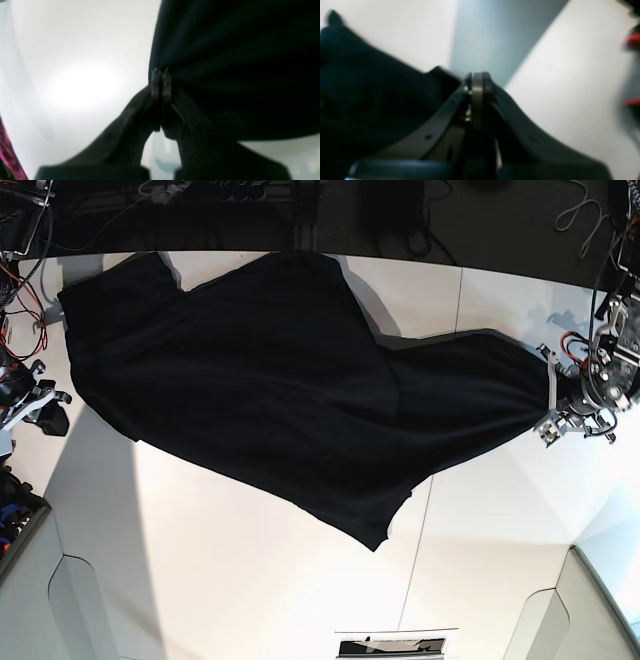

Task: Layout the t-shirt on the table in an organized manner, then fold the t-shirt properly
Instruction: 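Hold the shirt with both grippers and drag it to stretch it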

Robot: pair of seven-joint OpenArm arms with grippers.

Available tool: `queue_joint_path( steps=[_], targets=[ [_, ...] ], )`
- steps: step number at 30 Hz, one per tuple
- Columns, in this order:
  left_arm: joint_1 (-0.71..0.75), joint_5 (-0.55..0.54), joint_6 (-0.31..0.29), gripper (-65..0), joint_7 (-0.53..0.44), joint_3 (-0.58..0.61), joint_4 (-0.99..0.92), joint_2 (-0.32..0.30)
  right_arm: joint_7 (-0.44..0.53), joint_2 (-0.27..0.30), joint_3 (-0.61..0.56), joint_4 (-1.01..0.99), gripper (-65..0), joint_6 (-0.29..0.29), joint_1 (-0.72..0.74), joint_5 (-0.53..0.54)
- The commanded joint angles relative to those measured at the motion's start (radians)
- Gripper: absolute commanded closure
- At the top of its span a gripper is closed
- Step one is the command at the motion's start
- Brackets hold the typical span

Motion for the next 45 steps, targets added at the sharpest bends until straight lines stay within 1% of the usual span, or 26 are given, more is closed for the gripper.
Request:
queue_joint_path(
  steps=[1,4,7,10,11,13,15,18,19,20,21,22,25,26,27,30,31,34,37,40,42,45],
  targets=[
    [-0.047,-0.016,0.002,0.0,-0.008,-0.01,0.011,-0.021,0.001,0.016,0.006,0.016,0.0,0.003,0.017,0.036],
    [-0.088,-0.062,0.002,0.0,0.003,-0.01,0.005,-0.017,-0.022,-0.011,0.006,0.027,0.0,0.013,-0.006,0.077],
    [-0.101,-0.108,0.002,0.0,0.012,-0.01,-0.019,-0.015,-0.022,-0.052,0.006,0.068,0.0,0.012,-0.058,0.08],
    [-0.101,-0.194,-0.003,0.0,0.085,-0.01,-0.014,-0.016,-0.021,-0.095,0.006,0.11,0.0,0.013,-0.103,0.078],
    [-0.1,-0.23,-0.019,0.0,0.1,-0.01,0.0,-0.019,-0.021,-0.106,0.006,0.122,0.0,0.013,-0.112,0.076],
    [-0.097,-0.295,-0.042,0.0,0.124,-0.01,0.042,-0.023,-0.021,-0.12,0.006,0.137,0.0,0.012,-0.124,0.077],
    [-0.093,-0.324,-0.051,0.0,0.171,-0.01,0.092,-0.023,-0.021,-0.122,0.006,0.144,0.0,0.012,-0.135,0.073],
    [-0.089,-0.351,-0.042,-21.9,0.231,-0.01,0.139,-0.027,-0.021,-0.125,0.006,0.151,0.0,0.013,-0.158,0.073],
    [-0.089,-0.353,-0.023,-26.3,0.23,-0.011,0.143,-0.034,-0.022,-0.128,0.006,0.151,0.0,0.013,-0.159,0.071],
    [-0.09,-0.359,-0.003,-27.2,0.225,-0.015,0.149,-0.04,-0.021,-0.13,0.006,0.151,0.0,0.013,-0.158,0.068],
    [-0.089,-0.375,-0.002,-27.1,0.223,-0.026,0.157,-0.044,-0.018,-0.13,0.006,0.151,0.0,0.013,-0.156,0.069],
    [-0.089,-0.412,-0.022,-27.1,0.224,-0.035,0.169,-0.046,-0.017,-0.13,0.006,0.151,0.0,0.013,-0.154,0.068],
    [-0.07,-0.548,-0.173,-26.8,0.23,-0.042,0.229,-0.044,-0.017,-0.128,0.006,0.151,0.0,0.013,-0.157,0.064],
    [-0.051,-0.571,-0.204,-24.3,0.23,-0.042,0.256,-0.042,-0.018,-0.128,0.006,0.151,0.0,0.013,-0.16,0.059],
    [-0.029,-0.574,-0.213,-19.7,0.23,-0.042,0.276,-0.036,-0.019,-0.129,0.006,0.151,0.0,0.013,-0.162,0.054],
    [0.035,-0.537,-0.206,-5.3,0.23,-0.042,0.273,-0.011,-0.021,-0.13,0.006,0.151,0.0,0.013,-0.161,0.047],
    [0.06,-0.525,-0.2,-3.2,0.229,-0.042,0.269,-0.003,-0.023,-0.13,0.006,0.151,0.0,0.013,-0.161,0.047],
    [0.125,-0.477,-0.195,-2.5,0.211,-0.042,0.26,0.016,-0.058,-0.13,0.006,0.151,0.0,0.014,-0.162,0.05],
    [0.171,-0.418,-0.19,-2.6,0.161,-0.042,0.255,0.019,-0.086,-0.13,0.006,0.15,0.0,0.024,-0.176,0.05],
    [0.194,-0.362,-0.177,-2.6,0.132,-0.042,0.226,0.022,-0.08,-0.13,0.002,0.145,0.0,0.024,-0.215,0.045],
    [0.187,-0.322,-0.177,-2.6,0.092,-0.042,0.18,0.021,-0.074,-0.13,-0.007,0.136,0.0,0.024,-0.233,0.025],
    [0.151,-0.264,-0.176,-2.6,0.041,-0.042,0.094,0.021,-0.024,-0.127,-0.012,0.113,0.0,0.024,-0.237,-0.054]
  ],
)
